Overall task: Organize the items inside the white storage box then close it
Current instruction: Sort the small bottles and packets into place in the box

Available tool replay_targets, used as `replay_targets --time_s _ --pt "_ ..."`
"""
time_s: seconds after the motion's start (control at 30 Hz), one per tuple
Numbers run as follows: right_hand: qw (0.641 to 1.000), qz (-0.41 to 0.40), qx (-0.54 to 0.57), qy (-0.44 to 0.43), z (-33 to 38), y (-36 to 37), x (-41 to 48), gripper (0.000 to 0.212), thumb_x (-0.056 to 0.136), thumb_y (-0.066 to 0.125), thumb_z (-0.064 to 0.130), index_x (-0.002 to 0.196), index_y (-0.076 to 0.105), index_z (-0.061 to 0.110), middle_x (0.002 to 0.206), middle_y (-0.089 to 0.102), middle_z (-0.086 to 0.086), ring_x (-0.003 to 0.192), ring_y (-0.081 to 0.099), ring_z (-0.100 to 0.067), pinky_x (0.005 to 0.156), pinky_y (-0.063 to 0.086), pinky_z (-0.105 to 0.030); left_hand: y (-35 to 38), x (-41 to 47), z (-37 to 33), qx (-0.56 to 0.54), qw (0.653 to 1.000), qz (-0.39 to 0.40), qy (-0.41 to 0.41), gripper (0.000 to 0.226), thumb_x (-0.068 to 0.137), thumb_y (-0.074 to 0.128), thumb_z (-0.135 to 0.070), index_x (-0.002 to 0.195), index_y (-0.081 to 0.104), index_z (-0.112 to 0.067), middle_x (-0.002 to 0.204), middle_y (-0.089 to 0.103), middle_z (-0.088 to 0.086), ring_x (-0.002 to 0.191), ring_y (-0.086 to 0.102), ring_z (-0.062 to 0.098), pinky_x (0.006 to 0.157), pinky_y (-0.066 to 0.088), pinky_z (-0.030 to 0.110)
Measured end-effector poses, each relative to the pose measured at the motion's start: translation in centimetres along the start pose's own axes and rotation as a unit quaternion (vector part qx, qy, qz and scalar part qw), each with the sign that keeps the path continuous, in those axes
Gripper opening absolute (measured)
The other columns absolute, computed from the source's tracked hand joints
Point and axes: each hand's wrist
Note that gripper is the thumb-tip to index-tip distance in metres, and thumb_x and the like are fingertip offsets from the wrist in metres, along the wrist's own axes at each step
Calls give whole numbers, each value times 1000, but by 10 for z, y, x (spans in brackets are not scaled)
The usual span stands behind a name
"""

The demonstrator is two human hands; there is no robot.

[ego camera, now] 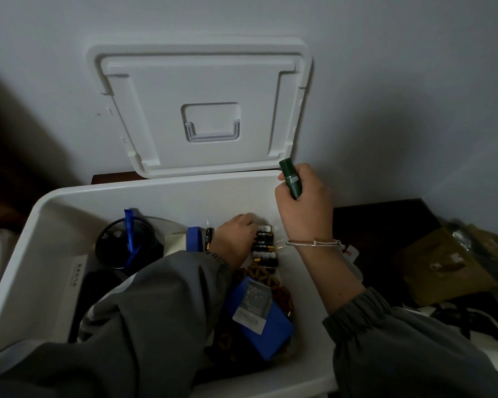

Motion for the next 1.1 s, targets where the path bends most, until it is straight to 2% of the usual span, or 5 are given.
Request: replay_targets --time_s 0.5,0.73,0.83,0.93,1.1 --pt "1000 -1 16 0 2 0 -1 4 82 54 7 85 56 5 64 52 -7 54 46 -20 51 40 -30 -55 -36 6 1 948 92 -303 36 91 51 -25 124 48 -11 123 54 13 113 53 30 93 44 36" --pt "1000 4 16 -6 1 2 -1 5 82 55 8 86 57 7 64 52 -6 54 46 -18 50 37 -25 -41 -29 -1 95 929 157 -321 39 92 53 -24 126 47 -5 124 57 13 119 51 28 93 43 34" --pt "1000 6 16 -7 0 2 -1 3 83 54 9 86 56 8 63 50 -5 54 46 -18 50 40 -28 -41 -28 -12 204 917 114 -324 30 49 84 -32 72 73 -16 65 69 0 68 67 12 53 48 20" --pt "1000 7 19 -5 0 2 -1 3 83 54 8 86 56 7 64 50 -6 54 46 -19 52 43 -32 -28 -27 -6 205 936 80 -275 32 20 84 -21 32 56 -16 35 50 -5 36 52 11 37 35 12" --pt "999 5 33 -6 0 1 -1 3 83 54 6 85 57 5 65 52 -10 55 47 -21 52 43 -33 -30 -25 -6 155 936 118 -295 17 89 54 -24 95 67 -14 98 66 5 92 63 21 71 48 27"
Point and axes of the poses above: each hand's wrist, its own x-axis towards the middle knuckle, its own y-axis out of the palm, z = x × y
